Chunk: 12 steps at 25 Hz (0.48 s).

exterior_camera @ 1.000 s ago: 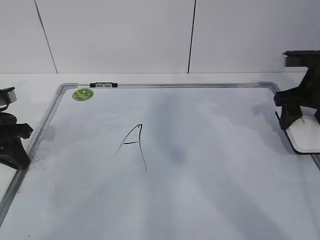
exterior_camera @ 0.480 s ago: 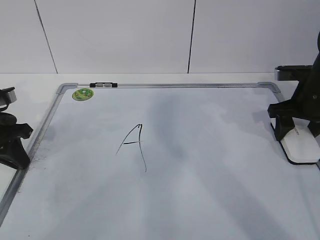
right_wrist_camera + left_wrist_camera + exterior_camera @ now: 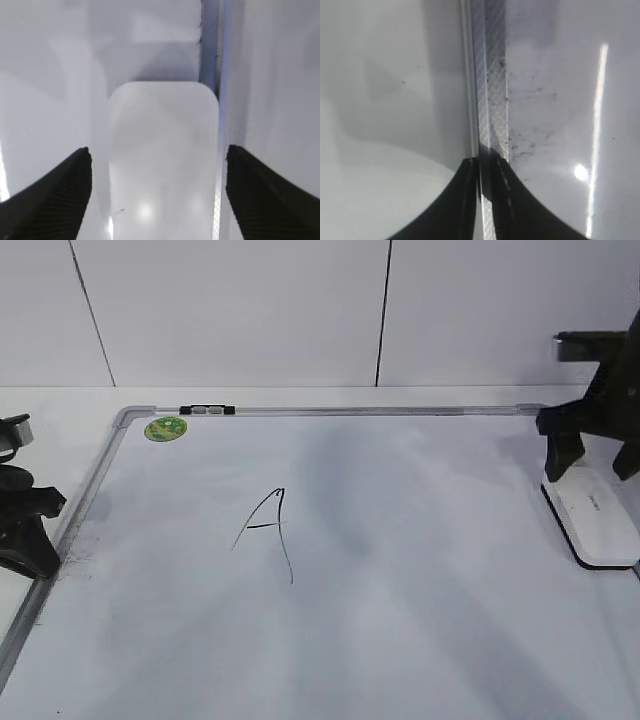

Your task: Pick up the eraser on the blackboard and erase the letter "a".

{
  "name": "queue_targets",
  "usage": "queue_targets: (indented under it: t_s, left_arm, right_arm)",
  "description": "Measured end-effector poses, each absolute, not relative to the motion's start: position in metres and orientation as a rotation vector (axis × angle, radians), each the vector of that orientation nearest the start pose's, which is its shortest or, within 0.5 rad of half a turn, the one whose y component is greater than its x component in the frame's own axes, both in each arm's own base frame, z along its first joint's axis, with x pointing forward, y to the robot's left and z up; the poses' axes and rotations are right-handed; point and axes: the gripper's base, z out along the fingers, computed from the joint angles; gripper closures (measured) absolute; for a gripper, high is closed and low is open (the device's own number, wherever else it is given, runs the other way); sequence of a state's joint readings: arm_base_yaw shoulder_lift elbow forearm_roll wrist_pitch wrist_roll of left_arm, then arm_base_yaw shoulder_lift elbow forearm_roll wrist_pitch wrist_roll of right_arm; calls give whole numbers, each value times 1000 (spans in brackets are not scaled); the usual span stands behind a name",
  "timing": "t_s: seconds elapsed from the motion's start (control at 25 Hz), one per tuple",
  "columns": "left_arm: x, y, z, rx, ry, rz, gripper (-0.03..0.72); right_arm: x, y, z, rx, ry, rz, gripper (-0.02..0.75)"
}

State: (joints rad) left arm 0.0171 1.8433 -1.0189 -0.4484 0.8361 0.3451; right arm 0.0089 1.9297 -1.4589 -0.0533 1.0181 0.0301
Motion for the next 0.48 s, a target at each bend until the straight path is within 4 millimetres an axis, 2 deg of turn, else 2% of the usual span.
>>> queue_targets:
  t_s: [0.32,0.48]
  left_arm:
    - [318,-24,146,40,3043,-501,609]
    - [322,-24,150,71,3052,-503,564]
  right_arm:
    - [403,-1,262,-11,2955,-73,94]
    - [402,1,266,-26,2954,-49,113]
